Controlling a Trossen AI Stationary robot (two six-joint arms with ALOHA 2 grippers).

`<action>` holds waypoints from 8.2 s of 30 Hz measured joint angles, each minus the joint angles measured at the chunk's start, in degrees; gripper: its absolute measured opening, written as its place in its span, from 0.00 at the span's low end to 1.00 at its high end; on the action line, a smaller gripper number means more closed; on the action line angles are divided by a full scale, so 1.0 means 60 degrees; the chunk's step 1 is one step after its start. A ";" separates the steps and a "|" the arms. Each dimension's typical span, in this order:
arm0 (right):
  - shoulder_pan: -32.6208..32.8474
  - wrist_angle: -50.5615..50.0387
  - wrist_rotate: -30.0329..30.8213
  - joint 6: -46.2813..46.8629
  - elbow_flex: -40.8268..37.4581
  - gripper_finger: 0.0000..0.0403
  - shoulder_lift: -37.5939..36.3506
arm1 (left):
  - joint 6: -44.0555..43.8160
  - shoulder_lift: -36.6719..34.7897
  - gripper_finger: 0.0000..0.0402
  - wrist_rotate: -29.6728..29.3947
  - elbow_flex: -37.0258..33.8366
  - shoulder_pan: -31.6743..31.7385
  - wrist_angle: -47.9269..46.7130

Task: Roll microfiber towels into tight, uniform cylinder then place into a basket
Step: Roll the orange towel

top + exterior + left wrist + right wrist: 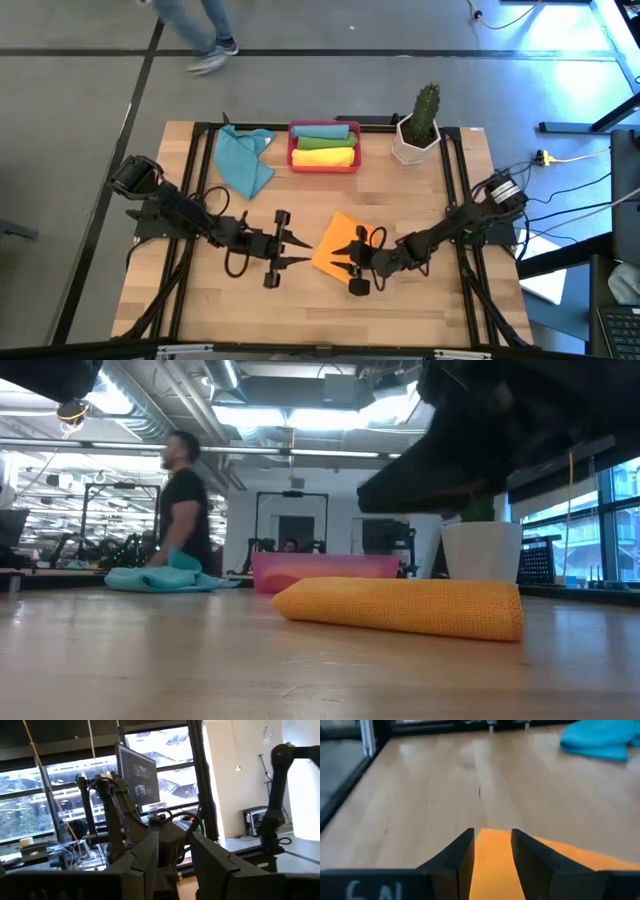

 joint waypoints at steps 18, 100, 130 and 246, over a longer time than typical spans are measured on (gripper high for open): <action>0.0281 0.4029 -0.0630 0.0779 -0.1310 0.21 0.2053 | 0.0015 0.0000 0.26 -0.0003 0.0000 0.0236 -0.0029; 0.1447 -0.4663 -0.0834 0.0168 0.2557 0.09 0.0041 | -0.0006 0.0000 0.26 0.0109 -0.0004 0.0283 -0.0091; 0.1778 -0.8370 -0.0647 0.0850 0.4437 0.52 0.1466 | -0.0005 0.0000 0.26 0.0109 -0.0007 0.0283 -0.0091; 0.1710 -0.5518 0.1102 0.4152 0.0017 0.03 -0.0705 | -0.0075 -0.0001 0.26 0.0107 -0.0007 0.0283 -0.0169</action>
